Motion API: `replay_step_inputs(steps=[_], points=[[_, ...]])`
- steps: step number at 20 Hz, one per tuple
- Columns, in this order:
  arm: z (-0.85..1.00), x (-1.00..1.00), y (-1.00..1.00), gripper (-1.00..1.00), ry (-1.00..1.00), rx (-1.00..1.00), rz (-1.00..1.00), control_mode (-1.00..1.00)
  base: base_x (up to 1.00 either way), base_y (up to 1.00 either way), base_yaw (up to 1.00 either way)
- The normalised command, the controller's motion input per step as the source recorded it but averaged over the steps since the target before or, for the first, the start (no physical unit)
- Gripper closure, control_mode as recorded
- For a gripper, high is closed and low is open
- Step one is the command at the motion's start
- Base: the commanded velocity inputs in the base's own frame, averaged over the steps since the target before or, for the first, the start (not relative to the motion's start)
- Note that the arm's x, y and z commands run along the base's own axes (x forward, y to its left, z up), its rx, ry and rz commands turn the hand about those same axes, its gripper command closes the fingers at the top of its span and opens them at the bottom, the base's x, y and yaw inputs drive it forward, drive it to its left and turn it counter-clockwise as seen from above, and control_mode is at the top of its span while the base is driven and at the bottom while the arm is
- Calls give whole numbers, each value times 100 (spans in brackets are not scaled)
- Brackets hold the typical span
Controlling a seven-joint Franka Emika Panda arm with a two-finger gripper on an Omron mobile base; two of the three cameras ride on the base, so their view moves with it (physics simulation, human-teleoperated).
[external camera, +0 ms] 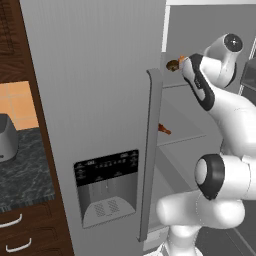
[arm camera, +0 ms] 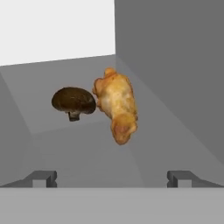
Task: Place one mushroom and one chicken drumstick in each tupperware on the nearby counter, to pack two identical lunches.
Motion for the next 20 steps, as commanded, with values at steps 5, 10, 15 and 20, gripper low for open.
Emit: replay_step_inputs(steps=[5,10,15,20], points=[[-18,52,-6,-100,1,0,3,-100,0,0,0],[-13,52,-13,-100,2,0,2,-100,0,0,0],[-9,49,-15,-100,2,0,2,-100,0,0,0],[-13,51,-4,-100,4,0,2,-100,0,0,0]])
